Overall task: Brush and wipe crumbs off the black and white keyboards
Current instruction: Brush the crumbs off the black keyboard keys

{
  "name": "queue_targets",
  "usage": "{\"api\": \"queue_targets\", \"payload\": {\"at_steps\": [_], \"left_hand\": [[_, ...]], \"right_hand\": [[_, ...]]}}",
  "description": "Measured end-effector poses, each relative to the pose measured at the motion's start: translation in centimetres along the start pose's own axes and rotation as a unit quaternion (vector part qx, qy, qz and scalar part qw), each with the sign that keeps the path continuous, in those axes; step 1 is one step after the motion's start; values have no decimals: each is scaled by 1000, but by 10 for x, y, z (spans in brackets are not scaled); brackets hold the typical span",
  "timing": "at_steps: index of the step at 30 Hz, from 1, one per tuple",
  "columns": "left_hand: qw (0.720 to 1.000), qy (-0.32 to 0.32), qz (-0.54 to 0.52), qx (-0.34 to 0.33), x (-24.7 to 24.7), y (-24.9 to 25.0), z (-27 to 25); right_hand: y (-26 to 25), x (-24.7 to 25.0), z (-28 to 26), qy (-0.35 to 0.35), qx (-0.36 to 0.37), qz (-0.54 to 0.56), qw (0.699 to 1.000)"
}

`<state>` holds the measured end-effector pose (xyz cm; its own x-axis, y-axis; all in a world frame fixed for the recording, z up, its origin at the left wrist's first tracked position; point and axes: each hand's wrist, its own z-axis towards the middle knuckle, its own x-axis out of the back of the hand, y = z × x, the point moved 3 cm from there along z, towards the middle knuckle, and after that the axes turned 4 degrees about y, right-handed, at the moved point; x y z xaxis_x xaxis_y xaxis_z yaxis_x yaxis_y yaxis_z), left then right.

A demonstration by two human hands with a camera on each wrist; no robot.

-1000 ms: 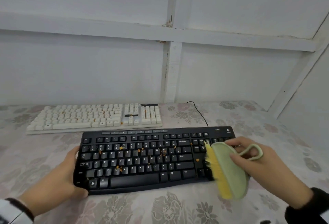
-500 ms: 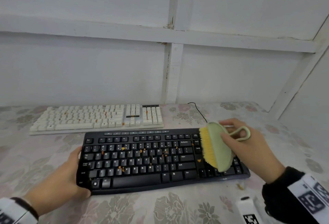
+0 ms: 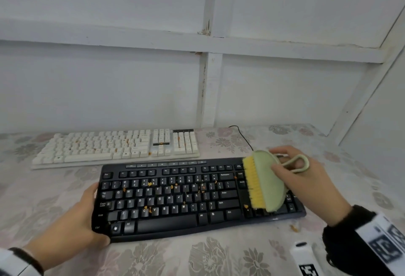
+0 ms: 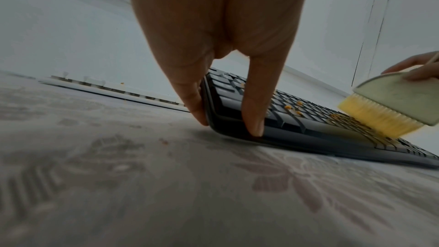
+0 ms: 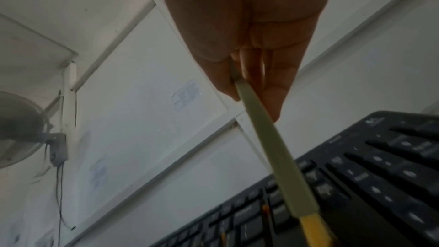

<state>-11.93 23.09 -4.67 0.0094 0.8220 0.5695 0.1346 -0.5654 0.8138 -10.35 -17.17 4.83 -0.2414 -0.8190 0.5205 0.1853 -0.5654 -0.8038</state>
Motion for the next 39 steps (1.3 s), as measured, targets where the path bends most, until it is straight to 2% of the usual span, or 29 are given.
{"api": "queue_targets", "payload": {"at_steps": [5,11,13,18,20,23,25,28,35,37,39], "left_hand": [[1000,-6,20,2,0,-1,1],[1000,-6,7,2,0,3,-2],[1000,-4,4,-3,1,5,-2],[1000,-6,15,0,0,0,1],[1000,-6,14,1,0,-1,1],[1000,-6,8,0,0,0,1],[1000,-4,2,-7,0,3,-1],[1000,-10,4,-12,0,5,-2],[1000,-13,16,-4,1,3,-2],[1000,-12,16,-5,0,5,-3],[1000,-9,18,-10,1,6,-3]], "right_hand": [[2,-1,-19,-76,-30,-35,996],[-11,8,5,23,10,-1,1000],[-6,2,1,8,10,-9,1000],[-3,-5,-21,-87,-27,-25,996],[-7,1,-15,-69,-28,-15,997],[-14,6,7,8,-1,9,1000],[-16,1,19,30,7,27,999],[-14,-11,22,6,8,8,1000],[-5,-19,-18,-88,-22,-8,996],[-11,-12,-15,-81,-28,6,996],[-17,-5,-4,-45,-14,18,999]]}}
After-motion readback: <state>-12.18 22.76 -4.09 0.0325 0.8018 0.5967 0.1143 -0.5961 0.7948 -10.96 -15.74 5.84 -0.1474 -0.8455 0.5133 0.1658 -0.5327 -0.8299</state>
